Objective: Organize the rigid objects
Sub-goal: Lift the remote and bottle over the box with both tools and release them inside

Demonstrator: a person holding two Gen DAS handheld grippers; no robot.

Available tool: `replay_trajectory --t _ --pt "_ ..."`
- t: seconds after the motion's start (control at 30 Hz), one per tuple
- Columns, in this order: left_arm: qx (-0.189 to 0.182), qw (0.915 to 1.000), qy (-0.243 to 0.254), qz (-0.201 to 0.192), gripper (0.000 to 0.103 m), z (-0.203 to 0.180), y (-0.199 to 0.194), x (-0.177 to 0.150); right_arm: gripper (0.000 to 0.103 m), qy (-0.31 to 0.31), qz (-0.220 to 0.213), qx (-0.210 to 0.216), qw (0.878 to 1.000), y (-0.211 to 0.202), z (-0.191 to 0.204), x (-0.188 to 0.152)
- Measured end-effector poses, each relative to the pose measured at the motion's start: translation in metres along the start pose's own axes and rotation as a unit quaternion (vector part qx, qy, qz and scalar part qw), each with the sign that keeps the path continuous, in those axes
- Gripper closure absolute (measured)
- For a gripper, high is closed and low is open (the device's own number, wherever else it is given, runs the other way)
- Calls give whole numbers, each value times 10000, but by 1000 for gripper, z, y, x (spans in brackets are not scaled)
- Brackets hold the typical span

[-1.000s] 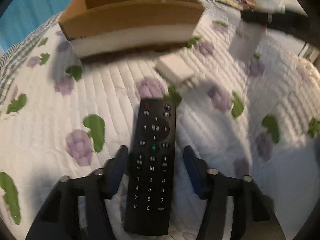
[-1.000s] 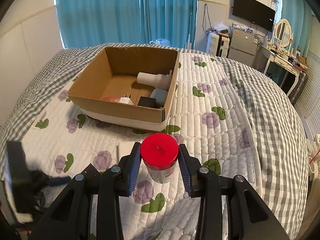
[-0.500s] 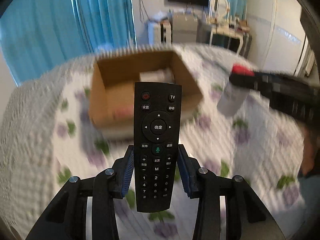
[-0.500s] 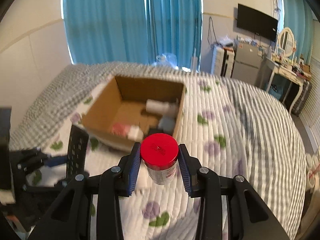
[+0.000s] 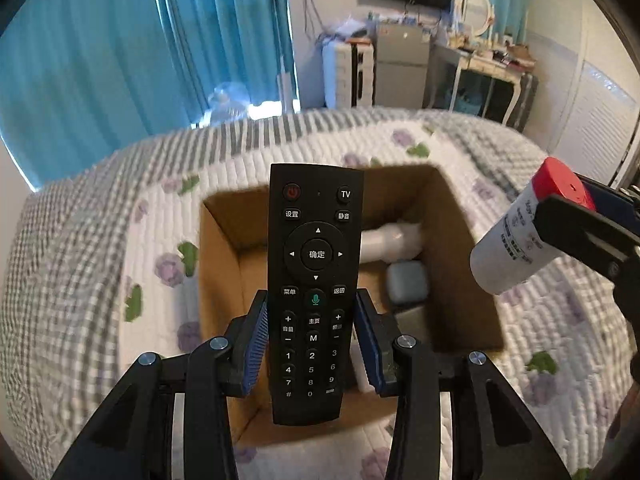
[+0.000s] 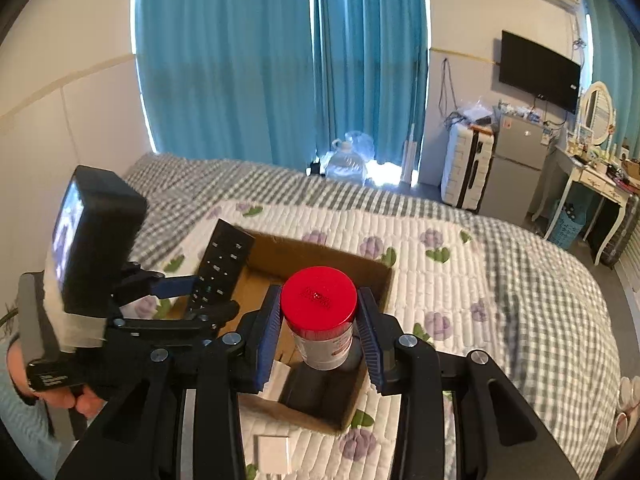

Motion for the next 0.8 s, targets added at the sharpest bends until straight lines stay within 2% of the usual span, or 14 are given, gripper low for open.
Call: replay_trajectory --t 0.17,0.23,0.37,0.57,0.8 --pt "51 10000 17 9 56 3 27 -9 67 -1 281 92 9996 33 -8 -25" --pt "106 9999 -47 -39 41 6 28 -6 67 4 362 95 9993 41 -12 -30" --pt "-39 9989 -371 -285 41 17 15 0 67 2 372 71 9993 43 -15 -31" --pt "123 9951 -522 -835 41 38 -25 4 67 -109 423 126 9990 55 -1 -24" --pt "503 9889 -575 -1272 41 63 -49 -3 67 66 728 800 9941 100 36 -26"
Point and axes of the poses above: each gripper's, at about its wrist camera, not at the fingertips, and y roughly the way its jaws point, z to its left, x to its top, the point moved 9 cm from there along y, roughly the way its jaws point, and after that the axes turned 4 degrees about y, right-handed, at the moved point
